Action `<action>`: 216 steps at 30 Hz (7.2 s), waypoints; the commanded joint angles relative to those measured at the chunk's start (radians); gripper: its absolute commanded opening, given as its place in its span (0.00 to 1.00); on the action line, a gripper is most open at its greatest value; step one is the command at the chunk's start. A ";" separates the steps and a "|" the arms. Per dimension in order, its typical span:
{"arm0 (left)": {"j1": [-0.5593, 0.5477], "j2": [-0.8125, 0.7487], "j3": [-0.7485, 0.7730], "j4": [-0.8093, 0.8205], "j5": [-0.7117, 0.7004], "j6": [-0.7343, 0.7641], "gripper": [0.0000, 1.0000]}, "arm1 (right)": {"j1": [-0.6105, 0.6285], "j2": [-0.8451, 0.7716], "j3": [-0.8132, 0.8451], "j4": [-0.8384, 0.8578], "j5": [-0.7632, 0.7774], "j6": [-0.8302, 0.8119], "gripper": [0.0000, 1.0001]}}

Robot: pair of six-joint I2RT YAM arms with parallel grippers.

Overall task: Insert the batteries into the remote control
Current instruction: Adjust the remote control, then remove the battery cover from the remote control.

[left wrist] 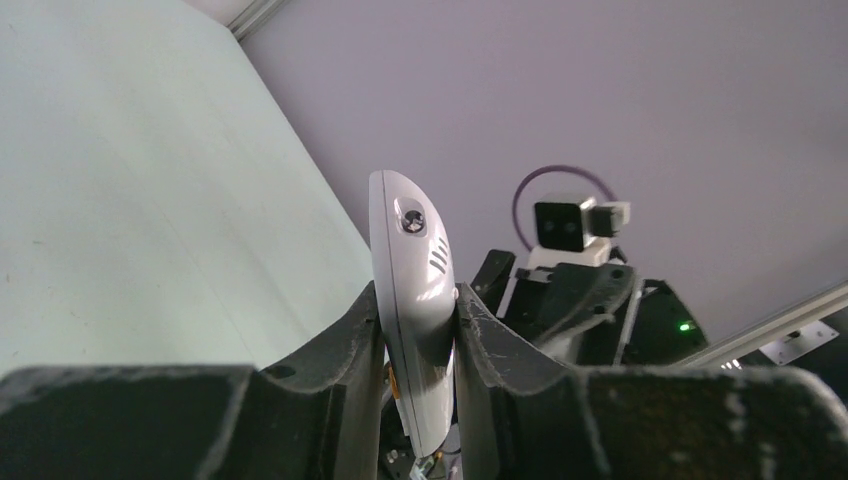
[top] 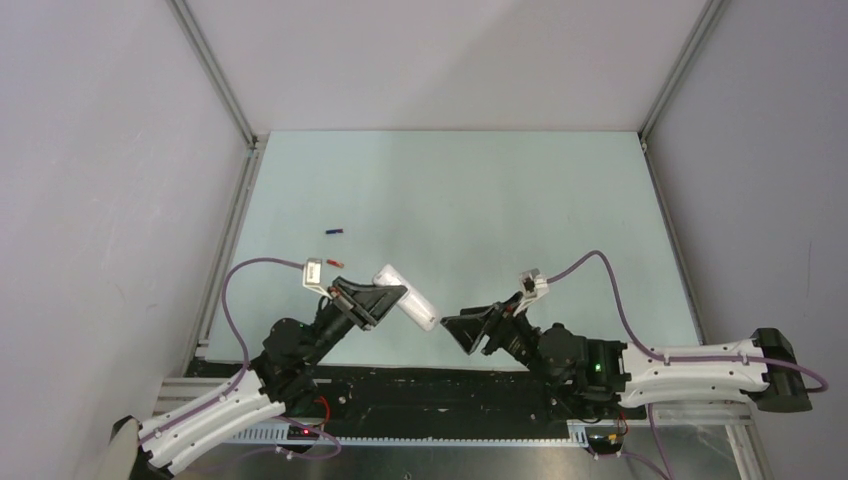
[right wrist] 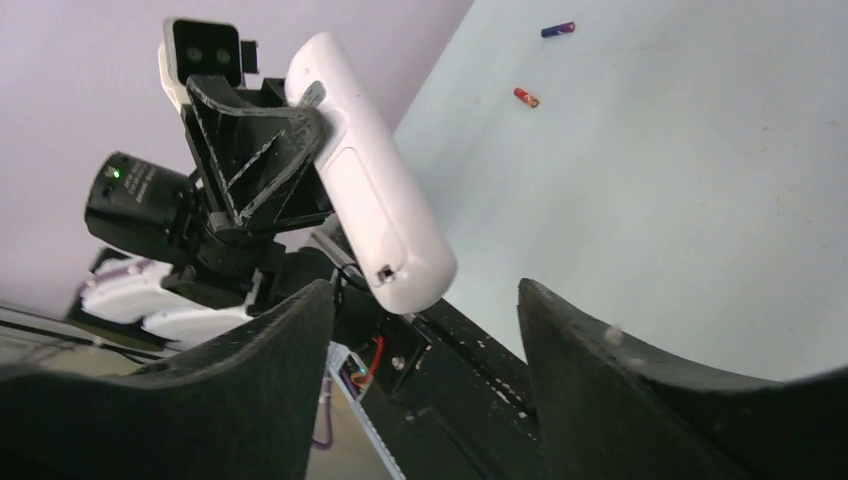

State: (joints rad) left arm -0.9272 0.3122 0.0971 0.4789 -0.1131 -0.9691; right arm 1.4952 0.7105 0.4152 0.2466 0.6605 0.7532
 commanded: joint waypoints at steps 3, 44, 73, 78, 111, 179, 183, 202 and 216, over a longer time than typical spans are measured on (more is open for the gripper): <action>-0.001 -0.014 -0.006 0.078 -0.053 -0.060 0.00 | -0.030 -0.052 -0.098 0.171 0.005 0.189 0.60; 0.000 -0.003 -0.017 0.111 -0.059 -0.058 0.00 | -0.126 0.146 -0.122 0.377 -0.183 0.291 0.44; -0.001 -0.014 -0.040 0.119 -0.074 -0.076 0.00 | -0.165 0.212 -0.122 0.463 -0.200 0.303 0.50; -0.001 -0.024 -0.047 0.118 -0.085 -0.078 0.00 | -0.175 0.213 -0.122 0.469 -0.203 0.299 0.53; -0.001 -0.051 -0.065 0.163 -0.016 -0.209 0.05 | -0.214 0.456 -0.122 0.887 -0.413 0.204 0.19; 0.000 -0.013 -0.073 0.162 0.006 -0.213 0.00 | -0.214 0.292 -0.130 0.646 -0.506 0.130 0.54; -0.001 -0.018 -0.071 0.162 0.005 -0.213 0.00 | -0.215 0.365 -0.130 0.762 -0.517 0.152 0.49; -0.001 -0.022 -0.079 0.162 0.021 -0.215 0.02 | -0.215 0.390 -0.128 0.805 -0.456 0.156 0.13; -0.001 -0.005 -0.062 0.162 0.071 -0.192 0.40 | -0.291 0.210 -0.121 0.539 -0.529 0.217 0.00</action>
State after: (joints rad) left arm -0.9276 0.3004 0.0254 0.6140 -0.0666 -1.1934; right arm 1.2369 0.9638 0.2871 0.8494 0.1452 0.9516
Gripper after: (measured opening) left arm 0.392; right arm 0.265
